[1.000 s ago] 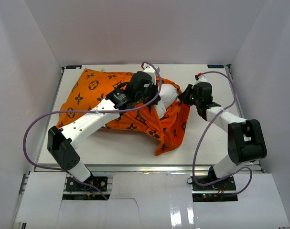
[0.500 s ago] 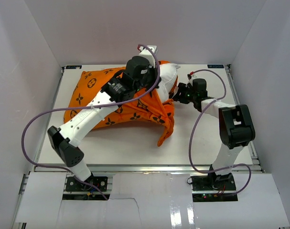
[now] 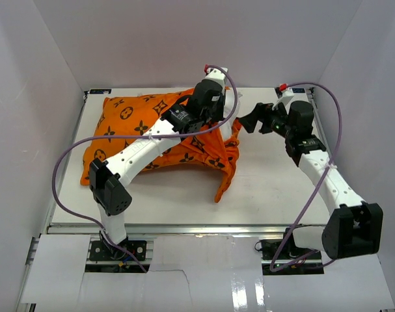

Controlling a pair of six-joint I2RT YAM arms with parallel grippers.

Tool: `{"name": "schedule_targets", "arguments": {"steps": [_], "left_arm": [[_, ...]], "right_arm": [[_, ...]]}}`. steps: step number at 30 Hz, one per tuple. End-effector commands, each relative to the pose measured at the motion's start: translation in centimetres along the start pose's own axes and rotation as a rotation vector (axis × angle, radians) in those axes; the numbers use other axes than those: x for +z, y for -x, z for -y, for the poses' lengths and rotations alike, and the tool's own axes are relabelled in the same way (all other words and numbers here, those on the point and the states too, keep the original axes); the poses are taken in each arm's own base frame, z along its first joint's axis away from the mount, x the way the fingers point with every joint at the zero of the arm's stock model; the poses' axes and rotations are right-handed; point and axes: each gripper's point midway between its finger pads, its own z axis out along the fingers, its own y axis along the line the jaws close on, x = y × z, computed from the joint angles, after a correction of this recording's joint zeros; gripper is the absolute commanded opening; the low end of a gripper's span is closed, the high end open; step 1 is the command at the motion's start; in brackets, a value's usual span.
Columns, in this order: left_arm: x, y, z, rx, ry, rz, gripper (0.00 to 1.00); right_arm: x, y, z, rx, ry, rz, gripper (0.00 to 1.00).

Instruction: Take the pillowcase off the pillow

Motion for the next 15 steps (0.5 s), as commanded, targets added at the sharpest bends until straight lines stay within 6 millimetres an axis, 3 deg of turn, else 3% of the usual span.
{"name": "schedule_targets", "arguments": {"steps": [1, 2, 3, 6, 8, 9, 12, 15], "left_arm": [[-1.5, 6.4, -1.1, -0.036, 0.060, 0.173, 0.00], [-1.2, 6.4, -1.3, -0.035, 0.069, 0.169, 0.00], [-1.0, 6.4, -1.4, -0.036, 0.082, 0.169, 0.00], [-0.6, 6.5, -1.5, -0.050, 0.090, 0.169, 0.00], [-0.4, 6.7, -1.3, -0.063, 0.083, 0.175, 0.00], [-0.3, 6.9, -1.1, -0.066, 0.077, 0.177, 0.00], [0.1, 7.1, -0.5, -0.076, 0.056, 0.175, 0.00], [0.3, 7.2, -0.4, -0.084, 0.057, 0.171, 0.00]], "right_arm": [[-2.0, -2.2, -1.9, -0.035, 0.088, -0.049, 0.93], [-2.5, -3.5, -2.2, -0.032, 0.112, -0.062, 0.93], [-3.5, -3.1, -3.9, -0.061, 0.175, -0.032, 0.93], [-4.9, -5.2, -6.1, -0.104, 0.240, -0.040, 0.94], [-5.2, -6.3, -7.0, -0.123, 0.267, -0.042, 0.96], [-5.3, -7.7, -7.5, -0.126, 0.284, -0.063, 0.98], [-5.1, -8.8, -8.4, -0.130, 0.315, -0.059, 1.00], [-5.0, -10.2, -9.8, -0.106, 0.352, -0.066, 0.93]]}}
